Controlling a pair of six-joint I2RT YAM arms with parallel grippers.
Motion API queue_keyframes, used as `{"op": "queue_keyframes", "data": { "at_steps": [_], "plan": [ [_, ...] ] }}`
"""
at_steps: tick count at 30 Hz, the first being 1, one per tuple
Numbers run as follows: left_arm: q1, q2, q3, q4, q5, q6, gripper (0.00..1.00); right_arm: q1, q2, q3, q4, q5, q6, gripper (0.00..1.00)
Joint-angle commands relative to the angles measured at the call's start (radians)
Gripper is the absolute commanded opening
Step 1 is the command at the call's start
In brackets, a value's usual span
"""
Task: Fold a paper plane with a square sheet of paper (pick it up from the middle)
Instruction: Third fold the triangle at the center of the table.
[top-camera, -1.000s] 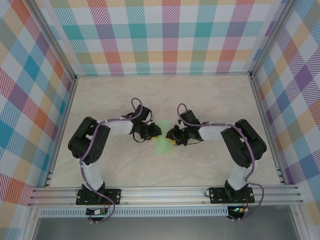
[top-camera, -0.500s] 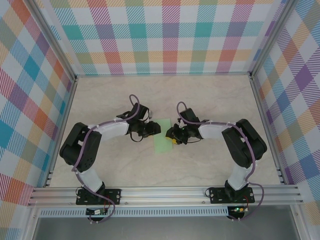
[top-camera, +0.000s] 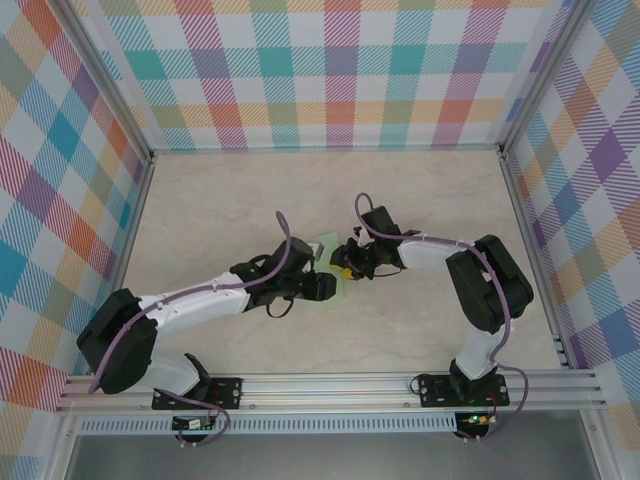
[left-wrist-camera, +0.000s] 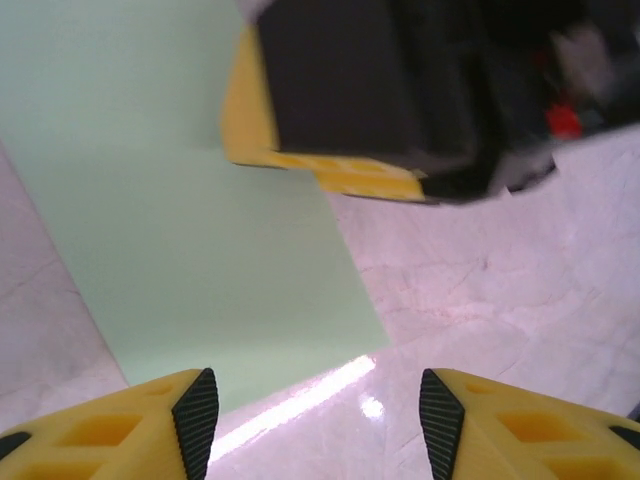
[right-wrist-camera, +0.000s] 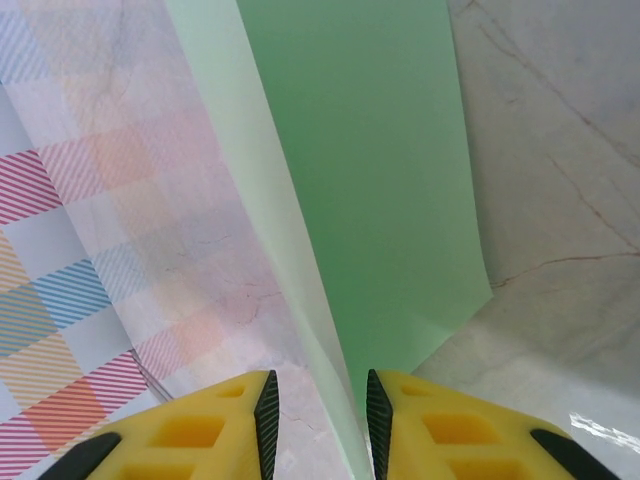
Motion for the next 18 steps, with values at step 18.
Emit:
{"op": "queue_keyframes", "data": {
  "at_steps": [18],
  "plan": [
    [-0.332, 0.299, 0.175, -0.130, -0.641, 0.161, 0.62, -0.008, 0.019, 0.030, -0.033, -0.036, -0.014, 0.33]
  ]
}}
